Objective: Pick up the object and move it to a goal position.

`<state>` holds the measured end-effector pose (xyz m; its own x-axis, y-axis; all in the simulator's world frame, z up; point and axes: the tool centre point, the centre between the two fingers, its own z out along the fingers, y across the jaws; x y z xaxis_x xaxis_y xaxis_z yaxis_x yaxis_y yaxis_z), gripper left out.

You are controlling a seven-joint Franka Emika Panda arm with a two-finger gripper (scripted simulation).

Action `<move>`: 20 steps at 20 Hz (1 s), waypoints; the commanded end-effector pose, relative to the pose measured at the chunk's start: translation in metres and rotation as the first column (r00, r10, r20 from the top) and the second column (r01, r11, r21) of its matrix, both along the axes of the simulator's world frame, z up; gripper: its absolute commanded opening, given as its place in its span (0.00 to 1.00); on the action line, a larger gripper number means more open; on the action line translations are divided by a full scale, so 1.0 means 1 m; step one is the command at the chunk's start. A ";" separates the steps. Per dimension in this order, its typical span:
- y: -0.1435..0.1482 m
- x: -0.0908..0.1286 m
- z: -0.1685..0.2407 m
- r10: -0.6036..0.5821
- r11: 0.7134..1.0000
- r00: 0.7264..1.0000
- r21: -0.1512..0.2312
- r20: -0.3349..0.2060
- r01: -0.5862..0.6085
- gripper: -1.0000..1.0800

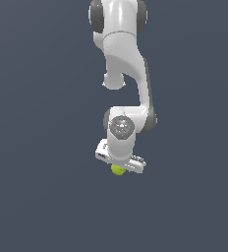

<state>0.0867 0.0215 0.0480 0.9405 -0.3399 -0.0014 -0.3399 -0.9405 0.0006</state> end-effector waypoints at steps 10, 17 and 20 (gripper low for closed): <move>0.000 0.002 -0.007 0.000 1.000 1.000 0.000 0.001 0.000 0.00; 0.000 0.002 -0.007 0.000 1.000 1.000 0.000 0.001 0.000 0.00; -0.003 0.004 -0.001 0.001 1.000 1.000 -0.002 0.010 -0.001 0.00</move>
<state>0.0886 0.0203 0.0429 0.9407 -0.3393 0.0015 -0.3393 -0.9407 0.0003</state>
